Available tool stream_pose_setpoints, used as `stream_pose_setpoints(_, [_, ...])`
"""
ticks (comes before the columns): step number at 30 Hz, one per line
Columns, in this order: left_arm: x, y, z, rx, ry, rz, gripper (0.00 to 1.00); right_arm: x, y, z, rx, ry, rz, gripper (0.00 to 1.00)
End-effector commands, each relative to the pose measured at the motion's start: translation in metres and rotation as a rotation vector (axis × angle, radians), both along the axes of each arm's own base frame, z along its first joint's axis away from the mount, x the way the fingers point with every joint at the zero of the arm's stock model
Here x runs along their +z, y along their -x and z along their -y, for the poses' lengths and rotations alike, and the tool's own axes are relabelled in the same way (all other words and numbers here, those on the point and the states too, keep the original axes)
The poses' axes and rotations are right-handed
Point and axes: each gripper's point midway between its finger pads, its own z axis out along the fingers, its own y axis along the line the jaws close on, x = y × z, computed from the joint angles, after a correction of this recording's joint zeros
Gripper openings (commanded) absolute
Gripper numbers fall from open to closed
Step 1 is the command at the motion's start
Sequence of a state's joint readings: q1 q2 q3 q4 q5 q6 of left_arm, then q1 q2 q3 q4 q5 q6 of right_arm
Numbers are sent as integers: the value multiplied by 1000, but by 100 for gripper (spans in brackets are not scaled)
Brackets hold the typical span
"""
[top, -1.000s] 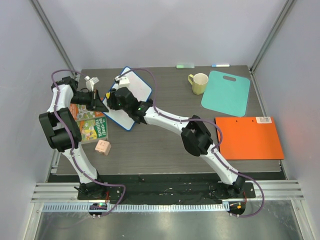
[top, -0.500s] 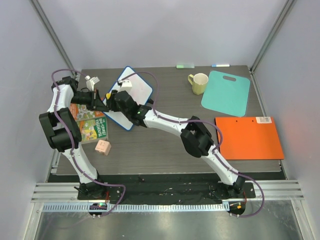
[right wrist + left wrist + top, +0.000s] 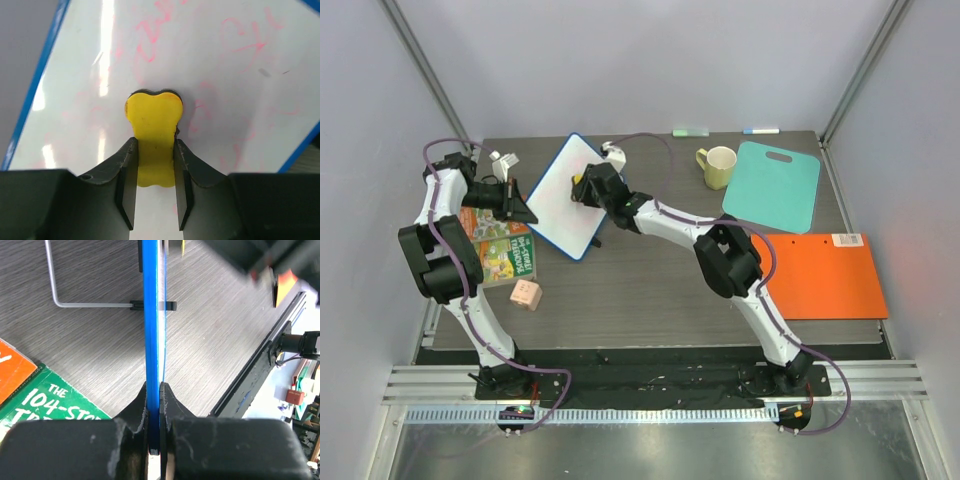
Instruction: Erase the whiteboard
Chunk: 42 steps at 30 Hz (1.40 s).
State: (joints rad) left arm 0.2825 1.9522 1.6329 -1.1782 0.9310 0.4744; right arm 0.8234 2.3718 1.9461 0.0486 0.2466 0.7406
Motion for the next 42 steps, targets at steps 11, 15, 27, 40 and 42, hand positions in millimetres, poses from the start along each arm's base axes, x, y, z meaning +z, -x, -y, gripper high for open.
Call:
stream_pose_setpoints(11, [-7,25,30,-182,-54,28,0,-123,4,21,177,184,-217,1])
stream_pose_setpoints(15, [-6,25,30,-181,-56,31,0,-153,42,30,193,258,-275,1])
stream_pose_setpoints(27, [-5,25,31,-177,-49,31,0,-166,137,12,262,301,-325,1])
stream_pose_setpoints(40, [-8,24,32,-176,-39,20,0,-151,179,-14,343,195,-293,1])
stream_pose_setpoints(42, [-9,24,32,-176,-39,20,0,-140,182,-27,376,170,-268,1])
